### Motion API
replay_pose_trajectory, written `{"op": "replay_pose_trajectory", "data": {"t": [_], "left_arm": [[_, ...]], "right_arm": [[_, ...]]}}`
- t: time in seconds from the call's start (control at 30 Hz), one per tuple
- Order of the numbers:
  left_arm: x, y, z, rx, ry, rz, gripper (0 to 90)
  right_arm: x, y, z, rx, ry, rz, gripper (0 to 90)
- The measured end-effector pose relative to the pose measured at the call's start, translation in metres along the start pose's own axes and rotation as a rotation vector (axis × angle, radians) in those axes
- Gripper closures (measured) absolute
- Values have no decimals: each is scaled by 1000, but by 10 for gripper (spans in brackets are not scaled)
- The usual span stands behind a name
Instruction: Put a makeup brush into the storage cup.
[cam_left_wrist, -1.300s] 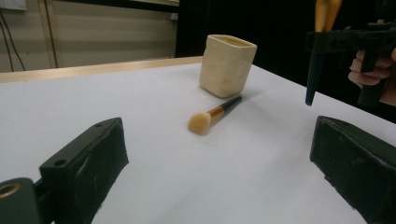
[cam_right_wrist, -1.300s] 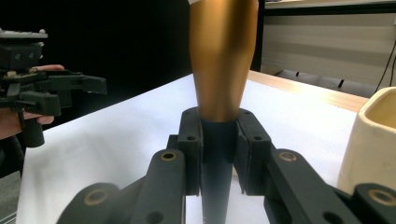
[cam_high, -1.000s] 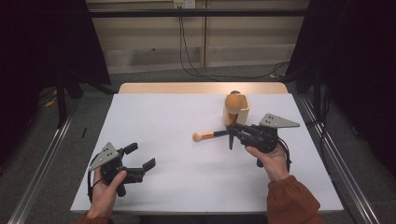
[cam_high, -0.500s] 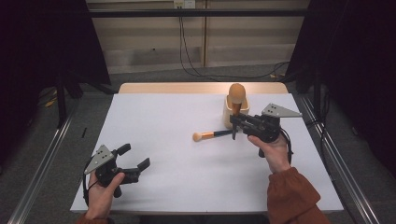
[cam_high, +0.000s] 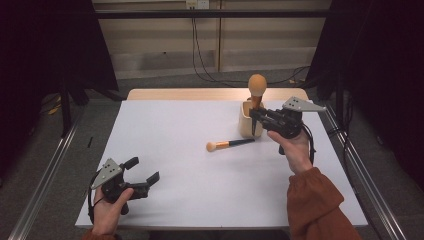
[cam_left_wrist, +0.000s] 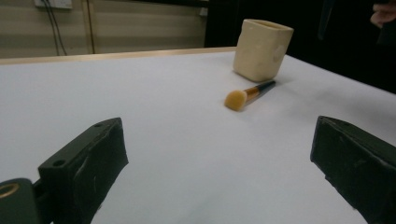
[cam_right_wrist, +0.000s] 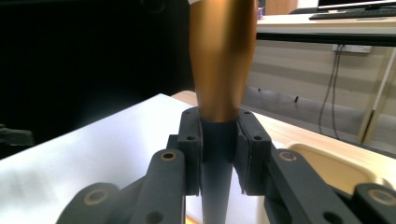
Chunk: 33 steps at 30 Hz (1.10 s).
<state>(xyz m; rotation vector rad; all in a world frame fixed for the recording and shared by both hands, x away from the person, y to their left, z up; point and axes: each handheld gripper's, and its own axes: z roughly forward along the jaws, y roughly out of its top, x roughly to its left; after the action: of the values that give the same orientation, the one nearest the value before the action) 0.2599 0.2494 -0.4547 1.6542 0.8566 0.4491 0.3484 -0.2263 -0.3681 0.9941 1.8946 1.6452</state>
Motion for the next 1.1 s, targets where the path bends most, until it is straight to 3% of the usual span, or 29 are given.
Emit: {"op": "replay_pose_trajectory", "data": {"t": [0.07,0.1,0.3,0.67,0.9,1.1], "left_arm": [[0,0,0,-5,0,-1,34],[0,0,0,10,19,20,28],[2,0,0,-8,2,0,26],[0,1,2,-8,-8,15,19],[1,0,3,1,-13,16,19],[-1,0,5,15,-32,25,23]], "right_arm": [[-4,2,2,-3,-8,4,749],[-5,3,2,-8,-8,9,749],[-16,13,7,-20,-36,15,749],[-37,22,22,-42,-84,47,749],[-50,31,28,-43,-110,31,749],[-57,25,31,-19,-130,23,749]]}}
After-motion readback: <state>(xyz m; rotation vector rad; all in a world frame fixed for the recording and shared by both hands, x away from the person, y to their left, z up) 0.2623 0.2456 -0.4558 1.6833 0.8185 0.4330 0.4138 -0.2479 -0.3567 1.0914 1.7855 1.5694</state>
